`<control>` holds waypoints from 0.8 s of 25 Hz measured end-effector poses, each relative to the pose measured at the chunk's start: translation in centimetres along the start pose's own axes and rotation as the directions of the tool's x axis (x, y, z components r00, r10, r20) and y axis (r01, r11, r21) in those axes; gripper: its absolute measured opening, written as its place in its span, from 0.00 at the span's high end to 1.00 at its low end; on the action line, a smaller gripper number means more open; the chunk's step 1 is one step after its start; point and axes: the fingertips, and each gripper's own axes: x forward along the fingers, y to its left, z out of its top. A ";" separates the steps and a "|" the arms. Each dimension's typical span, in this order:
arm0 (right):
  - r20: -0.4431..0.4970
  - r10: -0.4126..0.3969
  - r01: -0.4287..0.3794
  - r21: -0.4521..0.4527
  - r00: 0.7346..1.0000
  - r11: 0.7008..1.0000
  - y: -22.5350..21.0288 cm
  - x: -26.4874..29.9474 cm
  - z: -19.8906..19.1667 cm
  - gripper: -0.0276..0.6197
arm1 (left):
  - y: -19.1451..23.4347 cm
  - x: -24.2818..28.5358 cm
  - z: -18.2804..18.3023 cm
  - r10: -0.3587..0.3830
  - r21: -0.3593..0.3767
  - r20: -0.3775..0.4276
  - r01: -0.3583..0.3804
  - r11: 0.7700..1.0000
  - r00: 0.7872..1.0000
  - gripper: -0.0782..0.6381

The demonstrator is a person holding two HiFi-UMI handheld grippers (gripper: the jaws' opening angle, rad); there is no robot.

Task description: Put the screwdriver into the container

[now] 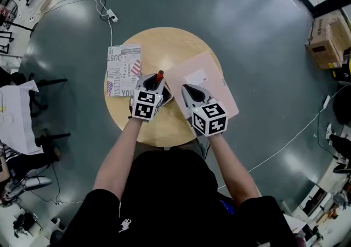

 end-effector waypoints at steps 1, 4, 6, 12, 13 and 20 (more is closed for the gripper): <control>0.002 -0.002 0.002 0.001 1.000 1.000 -0.1 -0.1 0.0 0.95 | -0.1 0.1 0.0 0.000 0.007 -0.003 0.000 1.000 1.000 0.75; 0.006 -0.006 0.006 0.002 1.000 1.000 -0.2 -0.4 -0.1 0.95 | -0.3 0.2 -0.2 -0.005 0.017 -0.012 0.005 1.000 1.000 0.72; 0.008 -0.008 0.008 0.002 1.000 1.000 -0.2 -0.7 -0.1 0.95 | -0.5 0.0 -0.2 -0.009 0.019 -0.018 0.010 1.000 1.000 0.67; 0.019 -0.002 0.003 -0.023 1.000 1.000 0.1 -1.6 0.4 0.95 | -1.2 -1.6 -0.1 -0.004 0.021 -0.006 0.004 1.000 1.000 0.67; 0.023 0.000 0.001 -0.030 1.000 1.000 0.2 -1.7 0.6 0.95 | -1.2 -2.0 0.0 0.000 0.017 0.001 0.000 1.000 1.000 0.67; 0.072 0.026 -0.017 -0.125 0.997 0.992 1.8 -2.7 3.0 0.95 | -0.7 -6.8 1.7 0.057 -0.025 0.096 -0.055 0.998 0.994 0.76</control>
